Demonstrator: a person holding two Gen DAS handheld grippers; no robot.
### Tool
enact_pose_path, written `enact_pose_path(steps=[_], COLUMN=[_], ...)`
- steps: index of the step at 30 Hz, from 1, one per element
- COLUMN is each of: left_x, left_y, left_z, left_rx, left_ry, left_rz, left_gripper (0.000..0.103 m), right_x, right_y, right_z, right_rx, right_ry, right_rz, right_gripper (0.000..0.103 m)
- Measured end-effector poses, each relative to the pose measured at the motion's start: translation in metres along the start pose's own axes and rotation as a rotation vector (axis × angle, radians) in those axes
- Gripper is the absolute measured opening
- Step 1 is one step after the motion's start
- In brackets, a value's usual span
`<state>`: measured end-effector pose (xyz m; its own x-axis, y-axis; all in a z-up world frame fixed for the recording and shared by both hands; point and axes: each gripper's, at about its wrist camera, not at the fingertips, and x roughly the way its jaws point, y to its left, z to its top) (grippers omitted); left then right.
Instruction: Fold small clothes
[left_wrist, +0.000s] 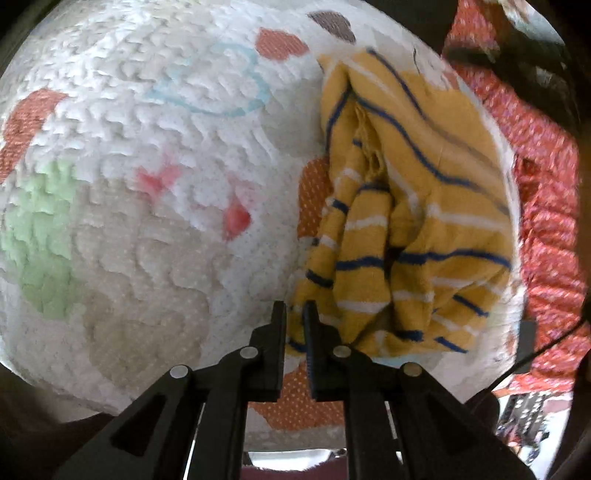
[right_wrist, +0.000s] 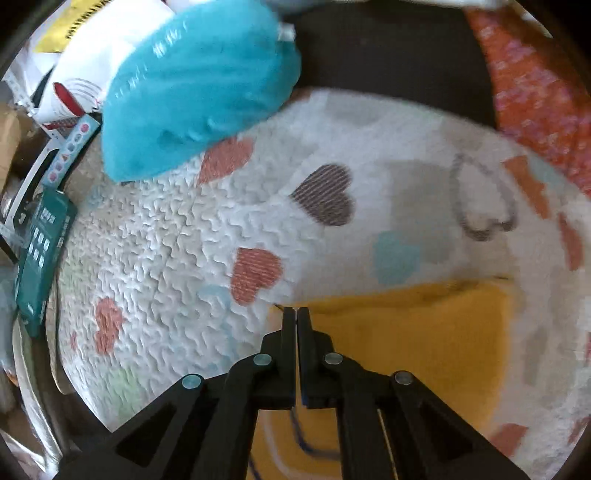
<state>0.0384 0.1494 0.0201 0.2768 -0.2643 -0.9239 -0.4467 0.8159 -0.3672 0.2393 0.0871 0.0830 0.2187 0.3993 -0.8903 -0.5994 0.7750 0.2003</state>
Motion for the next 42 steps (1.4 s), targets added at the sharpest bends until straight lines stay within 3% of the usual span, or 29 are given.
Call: enact_pose_path(steps=[4, 7, 9, 14, 18, 21, 22, 24, 25, 29, 31, 33, 35, 37, 40, 42], left_x=[-0.034, -0.044, -0.041, -0.016, 0.016, 0.022, 0.02, 0.009, 0.003, -0.03, -0.044, -0.054, -0.064, -0.073, -0.084, -0.086], left_y=[0.001, -0.007, -0.015, -0.06, -0.08, -0.058, -0.042, -0.012, -0.005, 0.013, 0.019, 0.02, 0.019, 0.018, 0.01, -0.001], left_z=[0.007, 0.009, 0.018, 0.036, 0.057, 0.062, 0.064, 0.067, 0.067, 0.058, 0.054, 0.054, 0.056, 0.057, 0.054, 0.059], left_rx=[0.013, 0.024, 0.045, 0.157, 0.283, 0.23, 0.178, 0.051, 0.022, -0.043, -0.068, -0.082, -0.091, -0.098, -0.098, -0.086], left_ry=[-0.135, -0.2, -0.219, -0.2, -0.173, -0.183, -0.167, -0.132, -0.142, -0.253, -0.296, -0.337, -0.374, -0.404, -0.446, -0.476], left_rz=[0.045, 0.046, 0.04, 0.091, 0.374, 0.564, 0.557, 0.404, 0.369, 0.32, 0.291, 0.274, 0.253, 0.239, 0.235, 0.249], left_gripper=[0.013, 0.026, 0.027, 0.035, 0.038, 0.03, 0.027, 0.027, 0.027, 0.03, 0.037, 0.037, 0.037, 0.04, 0.042, 0.042], right_x=[-0.037, -0.056, -0.065, -0.073, -0.047, -0.009, -0.002, -0.013, -0.027, -0.068, -0.06, -0.031, 0.009, 0.026, 0.021, 0.005], right_y=[-0.033, -0.066, -0.083, -0.094, -0.07, -0.059, -0.053, -0.039, -0.03, 0.001, 0.008, 0.011, 0.019, 0.04, 0.063, 0.058], right_z=[-0.039, -0.079, -0.105, -0.161, -0.194, -0.225, -0.235, -0.239, -0.233, -0.193, -0.174, -0.162, -0.168, -0.183, -0.204, -0.214], right_rx=[0.011, 0.077, 0.12, 0.256, 0.217, 0.207, 0.179, 0.113, 0.073, -0.033, -0.031, 0.014, 0.073, 0.042, -0.076, -0.101], right_ry=[-0.007, -0.036, -0.06, -0.097, 0.0, 0.184, 0.23, 0.183, 0.127, -0.097, -0.126, -0.065, 0.069, 0.148, 0.202, 0.165], right_rz=[-0.013, -0.03, -0.033, 0.151, 0.226, 0.195, 0.167, 0.156, 0.172, 0.158, 0.153, 0.192, 0.302, 0.392, 0.423, 0.375], right_gripper=[0.003, 0.017, 0.018, 0.018, 0.018, 0.018, 0.018, 0.018, 0.018, 0.018, 0.018, 0.018, 0.018, 0.019, 0.019, 0.019])
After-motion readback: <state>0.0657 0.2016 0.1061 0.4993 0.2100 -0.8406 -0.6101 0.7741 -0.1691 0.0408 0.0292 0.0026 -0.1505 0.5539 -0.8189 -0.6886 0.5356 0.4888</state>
